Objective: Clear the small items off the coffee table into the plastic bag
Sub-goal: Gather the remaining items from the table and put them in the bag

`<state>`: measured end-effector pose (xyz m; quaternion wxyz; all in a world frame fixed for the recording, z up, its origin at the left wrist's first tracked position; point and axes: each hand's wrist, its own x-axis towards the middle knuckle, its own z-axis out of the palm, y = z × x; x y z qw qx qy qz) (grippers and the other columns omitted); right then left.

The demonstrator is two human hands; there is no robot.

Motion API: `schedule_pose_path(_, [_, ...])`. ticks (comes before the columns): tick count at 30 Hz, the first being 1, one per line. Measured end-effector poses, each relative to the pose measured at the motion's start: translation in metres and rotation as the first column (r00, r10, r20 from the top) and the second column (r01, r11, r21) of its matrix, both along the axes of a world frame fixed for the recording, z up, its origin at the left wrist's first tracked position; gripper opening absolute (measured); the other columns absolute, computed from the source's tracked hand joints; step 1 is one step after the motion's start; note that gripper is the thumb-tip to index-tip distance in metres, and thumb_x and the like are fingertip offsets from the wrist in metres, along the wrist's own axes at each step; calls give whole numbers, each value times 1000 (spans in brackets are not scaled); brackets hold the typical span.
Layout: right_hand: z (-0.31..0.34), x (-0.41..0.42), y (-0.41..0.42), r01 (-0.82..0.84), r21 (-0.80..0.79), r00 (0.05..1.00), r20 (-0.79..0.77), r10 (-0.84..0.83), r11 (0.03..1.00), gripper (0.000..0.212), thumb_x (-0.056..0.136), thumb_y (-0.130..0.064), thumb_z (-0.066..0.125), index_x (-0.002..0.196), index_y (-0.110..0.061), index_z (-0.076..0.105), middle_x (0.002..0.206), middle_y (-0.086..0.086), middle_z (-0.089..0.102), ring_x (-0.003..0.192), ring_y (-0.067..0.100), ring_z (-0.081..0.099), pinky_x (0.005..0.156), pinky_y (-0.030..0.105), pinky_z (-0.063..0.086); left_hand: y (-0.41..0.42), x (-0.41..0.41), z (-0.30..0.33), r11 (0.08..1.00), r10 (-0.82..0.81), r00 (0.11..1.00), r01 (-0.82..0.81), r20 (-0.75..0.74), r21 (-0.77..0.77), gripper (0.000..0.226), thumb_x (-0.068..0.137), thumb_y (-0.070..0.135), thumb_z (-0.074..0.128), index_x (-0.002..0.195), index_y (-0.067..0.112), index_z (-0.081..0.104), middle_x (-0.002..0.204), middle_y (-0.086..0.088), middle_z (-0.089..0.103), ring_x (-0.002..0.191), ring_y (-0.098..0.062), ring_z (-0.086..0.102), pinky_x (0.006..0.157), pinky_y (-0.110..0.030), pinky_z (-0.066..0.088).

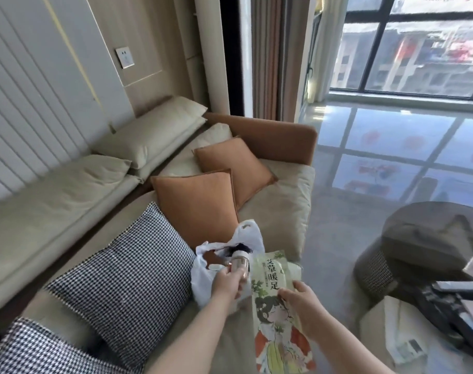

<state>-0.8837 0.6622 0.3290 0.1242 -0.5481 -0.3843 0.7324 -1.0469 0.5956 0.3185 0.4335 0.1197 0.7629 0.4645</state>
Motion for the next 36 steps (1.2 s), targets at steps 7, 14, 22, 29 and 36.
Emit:
schedule_pose_path(7, [-13, -56, 42, -182, -76, 978, 91, 188, 980, 18, 93, 6, 44, 109, 7, 52, 101, 26, 67, 85, 35, 67, 86, 48, 55, 24, -38, -14, 997, 37, 999, -36, 6, -64, 10, 92, 28, 56, 84, 24, 53, 69, -1, 61, 56, -12, 54, 50, -21, 43])
schedule_pose_path(14, [-39, -109, 94, -335, -162, 926, 125, 356, 928, 19, 92, 6, 46, 108, 5, 54, 104, 27, 66, 81, 35, 67, 71, 44, 58, 60, -72, -37, 955, 234, 972, -226, 23, -192, 35, 91, 44, 52, 90, 11, 61, 61, 1, 54, 45, -11, 44, 44, -21, 36])
schedule_pose_path(22, [-100, -172, 136, -280, -235, 913, 236, 334, 931, 22, 90, 5, 33, 102, 0, 51, 102, 24, 63, 94, 39, 65, 87, 49, 54, 98, -107, -75, 887, 263, 965, -249, -18, -389, 43, 90, 41, 48, 122, 14, 57, 98, -8, 66, 81, -22, 62, 63, -27, 50])
schedule_pose_path(29, [-139, -195, 154, -239, -202, 897, 329, 295, 950, 24, 92, -4, 34, 101, -7, 56, 105, 19, 63, 99, 36, 62, 90, 52, 52, 113, -122, -113, 844, 200, 980, -178, -11, -506, 40, 91, 34, 46, 125, 14, 56, 121, -13, 59, 112, -30, 58, 99, -44, 48])
schedule_pose_path(36, [-155, -223, 160, -164, -89, 903, 388, 186, 982, 37, 95, -8, 40, 132, -8, 45, 117, 17, 58, 89, 25, 52, 80, 38, 47, 106, -146, -136, 794, 154, 984, -176, -89, -582, 38, 91, 34, 53, 124, 15, 53, 115, -8, 63, 103, -27, 61, 88, -36, 52])
